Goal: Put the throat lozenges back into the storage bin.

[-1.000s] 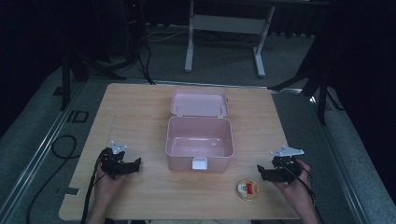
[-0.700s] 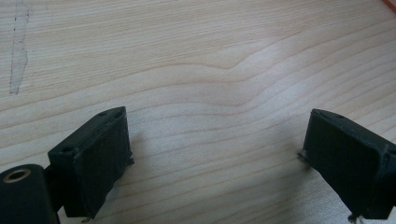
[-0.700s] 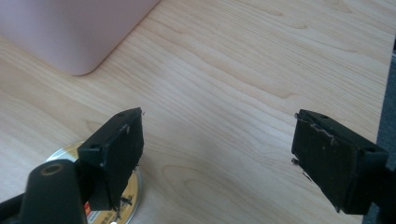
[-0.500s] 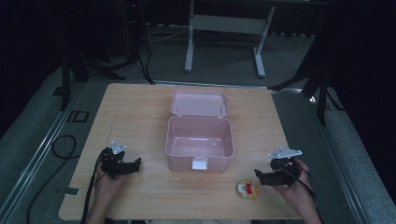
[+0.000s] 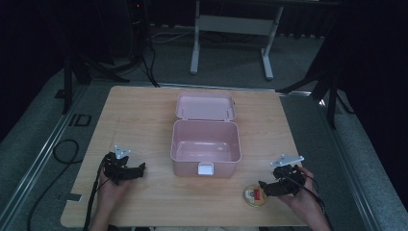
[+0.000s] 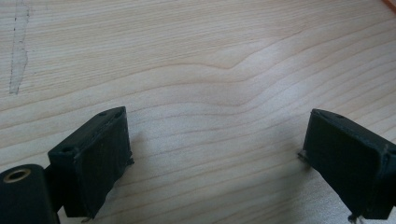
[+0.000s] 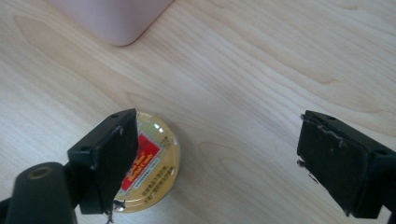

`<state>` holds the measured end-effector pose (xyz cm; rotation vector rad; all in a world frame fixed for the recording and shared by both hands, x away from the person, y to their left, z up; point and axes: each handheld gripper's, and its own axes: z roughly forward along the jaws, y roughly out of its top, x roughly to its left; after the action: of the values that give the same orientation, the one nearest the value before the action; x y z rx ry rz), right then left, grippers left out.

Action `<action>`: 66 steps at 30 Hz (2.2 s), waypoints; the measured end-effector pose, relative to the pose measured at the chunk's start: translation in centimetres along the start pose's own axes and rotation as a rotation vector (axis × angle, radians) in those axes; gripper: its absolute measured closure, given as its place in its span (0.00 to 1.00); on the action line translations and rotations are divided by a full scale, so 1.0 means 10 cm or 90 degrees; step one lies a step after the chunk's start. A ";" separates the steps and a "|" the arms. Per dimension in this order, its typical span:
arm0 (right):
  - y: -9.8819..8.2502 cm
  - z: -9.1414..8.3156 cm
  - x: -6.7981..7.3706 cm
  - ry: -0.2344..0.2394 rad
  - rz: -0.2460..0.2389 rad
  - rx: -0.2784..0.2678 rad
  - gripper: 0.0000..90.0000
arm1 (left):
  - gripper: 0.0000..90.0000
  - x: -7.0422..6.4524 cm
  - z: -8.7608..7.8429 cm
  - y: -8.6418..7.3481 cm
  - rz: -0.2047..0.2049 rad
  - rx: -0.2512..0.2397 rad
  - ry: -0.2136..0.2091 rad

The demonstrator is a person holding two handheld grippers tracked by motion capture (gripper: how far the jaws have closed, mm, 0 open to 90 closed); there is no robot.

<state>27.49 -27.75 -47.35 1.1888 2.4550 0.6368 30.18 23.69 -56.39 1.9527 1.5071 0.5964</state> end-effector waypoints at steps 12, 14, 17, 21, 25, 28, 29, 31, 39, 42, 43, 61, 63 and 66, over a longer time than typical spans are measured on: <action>0.02 0.09 0.14 0.025 -0.054 0.040 0.14 | 0.09 0.00 0.00 0.00 0.000 0.000 0.000; 0.02 0.10 0.16 0.027 -0.059 0.046 0.14 | 0.09 0.00 0.00 0.00 0.000 0.000 0.000; 0.03 0.11 0.18 0.032 -0.064 0.052 0.14 | 0.09 0.00 0.00 0.00 0.000 0.000 0.000; 0.03 0.13 0.20 0.036 -0.073 0.068 0.15 | 0.09 0.00 0.00 0.00 0.000 0.000 0.000; 0.03 0.15 0.22 0.042 -0.082 0.079 0.15 | 0.09 0.00 0.00 0.00 0.000 0.000 0.000; 0.04 0.15 0.23 0.046 -0.089 0.086 0.15 | 0.09 0.00 0.00 0.00 0.000 0.000 0.000; 0.04 0.15 0.23 0.046 -0.089 0.086 0.15 | 0.09 0.00 0.00 0.00 0.000 0.000 0.000; 0.04 0.15 0.24 0.048 -0.093 0.091 0.15 | 0.09 0.00 0.00 0.00 0.000 0.000 0.000; 0.08 0.19 0.28 0.060 -0.105 0.114 0.15 | 0.09 0.00 0.00 0.00 0.000 0.000 0.000; 0.09 0.21 0.30 0.069 -0.110 0.126 0.15 | 0.09 0.00 0.00 0.00 0.000 0.000 0.000; 0.10 0.21 0.30 0.070 -0.110 0.130 0.15 | 0.09 0.00 0.00 0.00 0.000 0.001 0.000; 0.14 0.29 0.38 0.079 -0.139 0.167 0.14 | 0.09 0.00 0.00 0.00 -0.001 0.000 0.000; 0.14 0.30 0.38 0.082 -0.141 0.172 0.13 | 0.09 0.00 0.00 0.00 0.000 0.001 0.000; 0.12 0.32 0.40 0.083 -0.145 0.177 0.13 | 0.09 0.00 0.00 0.00 0.000 0.000 0.000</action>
<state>27.51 -23.11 -49.84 0.9640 2.8074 0.3247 30.18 23.68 -56.39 1.9530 1.5076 0.5955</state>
